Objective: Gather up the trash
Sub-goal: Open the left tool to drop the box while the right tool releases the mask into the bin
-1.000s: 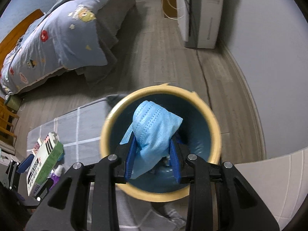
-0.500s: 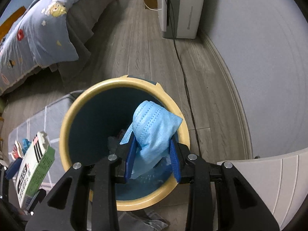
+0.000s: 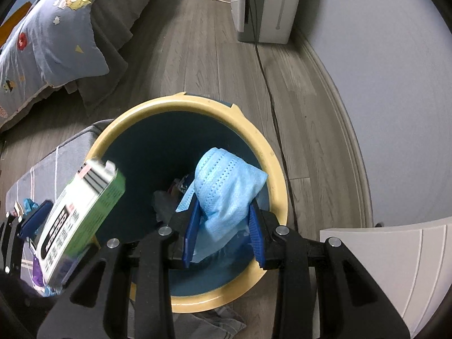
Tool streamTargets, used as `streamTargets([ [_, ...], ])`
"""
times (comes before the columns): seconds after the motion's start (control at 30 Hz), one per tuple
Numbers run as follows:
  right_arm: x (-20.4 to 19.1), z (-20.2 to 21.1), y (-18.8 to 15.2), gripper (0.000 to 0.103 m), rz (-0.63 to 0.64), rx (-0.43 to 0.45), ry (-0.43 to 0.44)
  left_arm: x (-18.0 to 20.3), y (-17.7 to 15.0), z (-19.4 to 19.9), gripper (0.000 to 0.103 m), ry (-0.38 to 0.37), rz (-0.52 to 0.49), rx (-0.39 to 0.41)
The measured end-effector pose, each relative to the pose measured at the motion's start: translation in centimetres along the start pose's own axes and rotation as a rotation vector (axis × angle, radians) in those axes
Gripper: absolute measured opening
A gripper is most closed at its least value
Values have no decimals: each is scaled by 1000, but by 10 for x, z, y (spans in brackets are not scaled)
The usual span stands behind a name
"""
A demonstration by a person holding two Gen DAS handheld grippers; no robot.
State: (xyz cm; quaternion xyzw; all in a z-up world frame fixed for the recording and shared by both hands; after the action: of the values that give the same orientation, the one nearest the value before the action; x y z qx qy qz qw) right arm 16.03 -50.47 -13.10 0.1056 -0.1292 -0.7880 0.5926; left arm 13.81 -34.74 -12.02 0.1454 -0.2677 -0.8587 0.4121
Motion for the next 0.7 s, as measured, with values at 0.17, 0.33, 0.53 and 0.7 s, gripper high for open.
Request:
streamTargets([
  [0.17, -2, -5, 0, 32, -16, -17, 8, 1, 7, -15, 75, 20, -1, 2],
  [0.33, -3, -11, 1, 32, -24, -29, 13, 0, 6, -16, 76, 1, 7, 10],
  [0.53, 1, -13, 2, 34, -47, -30, 20, -13, 2, -16, 81, 7, 46, 16],
  [0.7, 0, -12, 2, 34, -57, -27, 23, -23, -2, -5, 88, 9, 67, 42],
])
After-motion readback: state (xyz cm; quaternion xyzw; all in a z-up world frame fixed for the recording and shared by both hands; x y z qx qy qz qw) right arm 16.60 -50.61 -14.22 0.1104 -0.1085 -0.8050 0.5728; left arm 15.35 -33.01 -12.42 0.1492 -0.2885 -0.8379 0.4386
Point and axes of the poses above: each gripper's, at about its wrist camera, not at the fingertips, and z roughly against the way its jaws point, x to its right, y to its top, the point moved 2 cm from there along -z, roughly the way its jaws point, and after that the axes turned 4 degrees about z, right-handed, at the moved point
